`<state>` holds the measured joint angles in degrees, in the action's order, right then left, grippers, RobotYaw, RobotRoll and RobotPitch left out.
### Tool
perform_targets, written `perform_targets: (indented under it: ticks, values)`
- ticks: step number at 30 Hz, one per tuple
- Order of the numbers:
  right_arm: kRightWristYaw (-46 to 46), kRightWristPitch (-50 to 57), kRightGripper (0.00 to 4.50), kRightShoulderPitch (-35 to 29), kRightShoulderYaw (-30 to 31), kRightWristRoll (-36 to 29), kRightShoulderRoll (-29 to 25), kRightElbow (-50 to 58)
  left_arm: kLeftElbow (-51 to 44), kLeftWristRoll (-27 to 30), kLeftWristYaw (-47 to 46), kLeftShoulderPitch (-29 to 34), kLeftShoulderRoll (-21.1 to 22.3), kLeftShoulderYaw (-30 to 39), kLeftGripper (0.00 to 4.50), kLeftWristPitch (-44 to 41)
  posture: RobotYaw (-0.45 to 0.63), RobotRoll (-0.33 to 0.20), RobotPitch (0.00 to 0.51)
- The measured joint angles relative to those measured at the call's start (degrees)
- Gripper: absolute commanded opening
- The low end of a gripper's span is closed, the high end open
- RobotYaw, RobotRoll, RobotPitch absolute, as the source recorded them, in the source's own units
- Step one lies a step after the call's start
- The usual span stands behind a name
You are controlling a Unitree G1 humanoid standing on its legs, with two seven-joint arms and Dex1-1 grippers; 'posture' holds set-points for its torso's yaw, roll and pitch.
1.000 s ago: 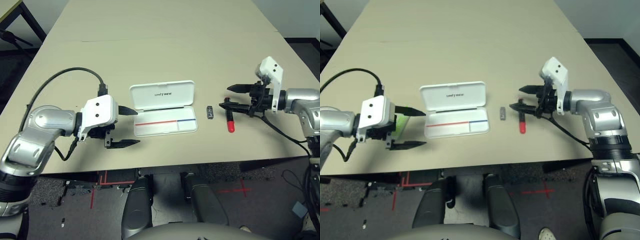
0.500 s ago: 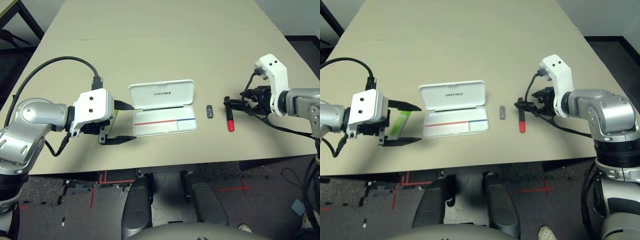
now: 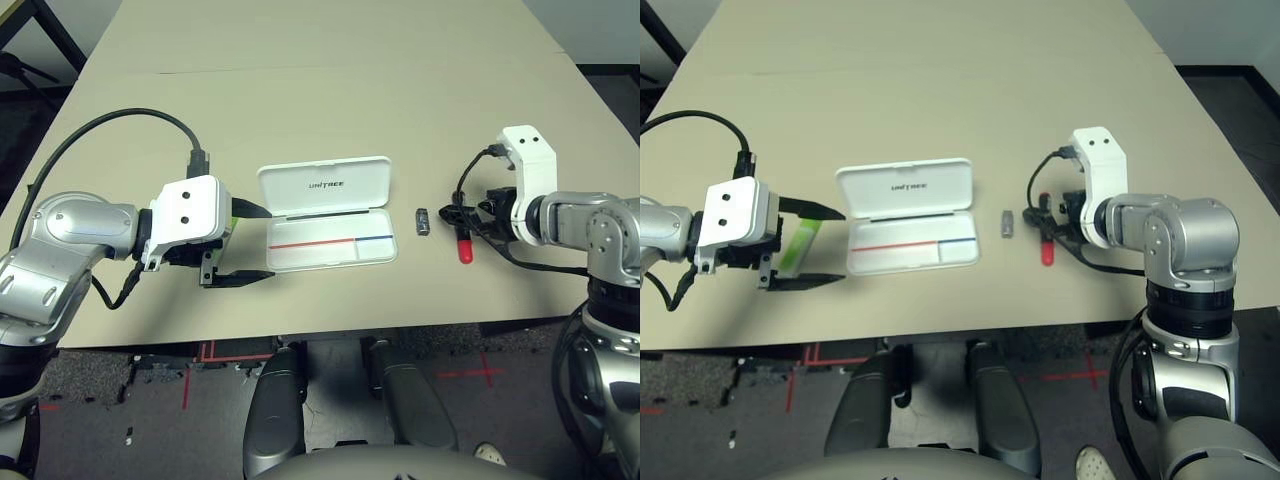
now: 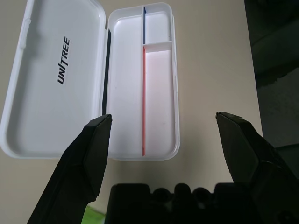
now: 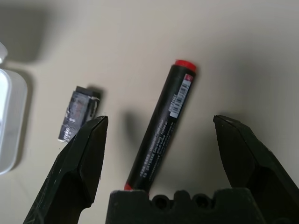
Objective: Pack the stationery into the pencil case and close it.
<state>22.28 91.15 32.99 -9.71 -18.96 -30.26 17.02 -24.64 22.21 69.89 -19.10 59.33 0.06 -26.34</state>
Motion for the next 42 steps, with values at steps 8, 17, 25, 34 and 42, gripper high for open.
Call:
perform_targets:
  ticks: [8,17,25,34,42]
  values:
    - [-1.41,-2.44,4.50,-2.01,0.19,-0.01,0.61,0.56,-0.84,0.00,-0.31,0.00,-0.01,-0.55,4.48,0.11,-0.02,0.000,0.244]
    - [-2.66,-4.51,2.84,-2.93,0.31,0.35,1.06,0.14,-1.53,-0.01,-0.60,0.00,0.00,-0.56,4.50,0.16,-0.02,0.000,0.243]
    - [1.45,-6.99,0.49,-2.34,2.59,-1.80,-4.52,-3.15,-1.54,0.00,-0.60,0.00,0.00,-0.56,4.50,0.17,-0.02,0.000,0.245]
    - [14.69,-16.25,0.49,0.56,10.61,-3.65,-20.99,-6.11,-1.58,0.00,-0.59,0.03,0.02,-0.57,4.50,0.17,-0.02,0.000,0.243]
    - [32.39,-34.27,0.49,4.87,16.53,-2.68,-29.20,-10.93,-1.59,0.02,-0.56,0.03,0.34,-0.57,4.50,0.11,-0.01,0.000,0.237]
